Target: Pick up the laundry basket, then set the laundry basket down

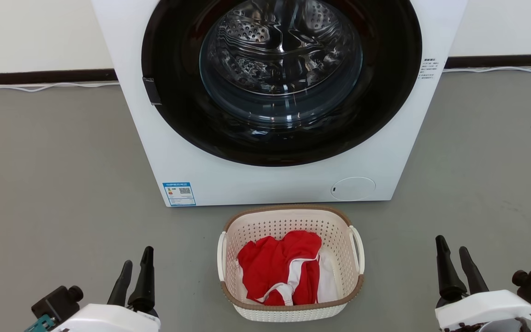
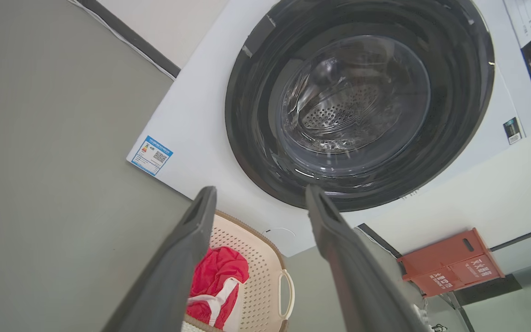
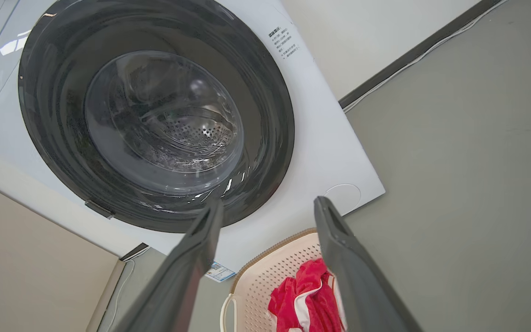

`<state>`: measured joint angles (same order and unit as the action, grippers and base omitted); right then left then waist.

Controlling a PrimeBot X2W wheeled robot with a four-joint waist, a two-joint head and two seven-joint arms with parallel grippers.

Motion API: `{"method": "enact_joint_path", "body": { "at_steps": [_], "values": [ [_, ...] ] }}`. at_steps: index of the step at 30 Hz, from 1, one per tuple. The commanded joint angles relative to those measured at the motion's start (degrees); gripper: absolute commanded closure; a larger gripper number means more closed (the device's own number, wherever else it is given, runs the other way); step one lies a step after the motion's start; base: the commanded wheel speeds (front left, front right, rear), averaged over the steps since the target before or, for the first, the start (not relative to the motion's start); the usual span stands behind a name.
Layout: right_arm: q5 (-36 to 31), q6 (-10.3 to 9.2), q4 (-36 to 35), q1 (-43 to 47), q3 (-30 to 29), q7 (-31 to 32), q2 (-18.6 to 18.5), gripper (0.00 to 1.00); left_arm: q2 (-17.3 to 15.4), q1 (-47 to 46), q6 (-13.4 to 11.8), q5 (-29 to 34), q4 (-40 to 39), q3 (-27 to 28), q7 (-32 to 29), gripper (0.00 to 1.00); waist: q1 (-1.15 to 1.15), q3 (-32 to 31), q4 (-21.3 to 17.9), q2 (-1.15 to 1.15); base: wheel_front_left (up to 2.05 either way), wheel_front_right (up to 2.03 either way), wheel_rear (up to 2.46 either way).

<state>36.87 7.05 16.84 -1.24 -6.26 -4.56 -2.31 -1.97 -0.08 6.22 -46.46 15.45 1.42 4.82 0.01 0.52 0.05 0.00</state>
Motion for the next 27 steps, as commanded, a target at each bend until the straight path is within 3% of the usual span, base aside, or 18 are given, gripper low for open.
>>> {"method": "enact_joint_path", "body": {
  "at_steps": [1,27],
  "values": [
    [-2.68,0.25,-1.23,-1.55,0.66,-1.23,-0.88,0.0,-0.58,-0.82,-0.35,2.89,-1.32,0.56,0.98,0.0,0.0,0.03,0.0,0.0,0.0,0.0,0.0],
    [-22.3,0.34,0.43,-1.01,0.58,-5.43,-1.3,0.0,-0.96,-1.18,-4.46,24.52,1.69,-0.51,5.18,0.0,0.0,0.16,-0.09,0.0,0.0,0.0,0.0]
  ]
}}
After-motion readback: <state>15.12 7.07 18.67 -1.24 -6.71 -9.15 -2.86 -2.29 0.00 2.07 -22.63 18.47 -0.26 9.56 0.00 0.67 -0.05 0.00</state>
